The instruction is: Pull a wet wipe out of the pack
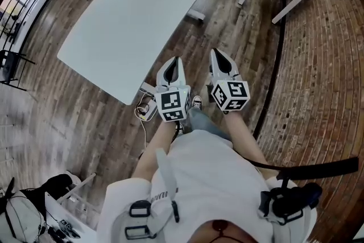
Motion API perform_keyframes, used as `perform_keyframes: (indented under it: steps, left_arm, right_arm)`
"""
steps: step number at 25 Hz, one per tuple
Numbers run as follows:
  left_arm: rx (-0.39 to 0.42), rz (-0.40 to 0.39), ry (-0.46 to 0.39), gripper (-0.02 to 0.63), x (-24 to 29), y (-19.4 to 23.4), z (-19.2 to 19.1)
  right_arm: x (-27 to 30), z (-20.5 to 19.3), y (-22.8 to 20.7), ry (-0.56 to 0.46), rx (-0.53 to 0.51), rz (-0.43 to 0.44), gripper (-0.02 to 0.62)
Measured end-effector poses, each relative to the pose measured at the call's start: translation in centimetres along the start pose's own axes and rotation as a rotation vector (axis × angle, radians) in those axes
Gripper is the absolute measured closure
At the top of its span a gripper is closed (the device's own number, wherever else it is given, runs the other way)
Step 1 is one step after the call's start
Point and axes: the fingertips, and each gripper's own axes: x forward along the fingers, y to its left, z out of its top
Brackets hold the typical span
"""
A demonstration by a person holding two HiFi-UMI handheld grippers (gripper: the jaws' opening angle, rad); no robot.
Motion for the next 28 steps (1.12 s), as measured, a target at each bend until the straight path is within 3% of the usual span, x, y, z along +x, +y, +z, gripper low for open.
perform_keyframes:
  steps: [16,23,28]
  left_arm:
    - [-0.029,0.119,-0.017,0.603,15.5,-1.1,2.8]
    - [-0.015,0.137,-0.014,0.604,17.9,-0.2,2.7]
    - [-0.023,0.126,-0.028,0.604,23.0,1.8,3.1]
  right_arm:
    - [11.8,3.3,-10.9,0.039,0.006,0.122,0.591]
    - [14.6,3.5,-11.6,0.026,0.030,0.141,0.591]
    - [19.7,3.8,-12.9,0.020,0.013,0.135,0.591]
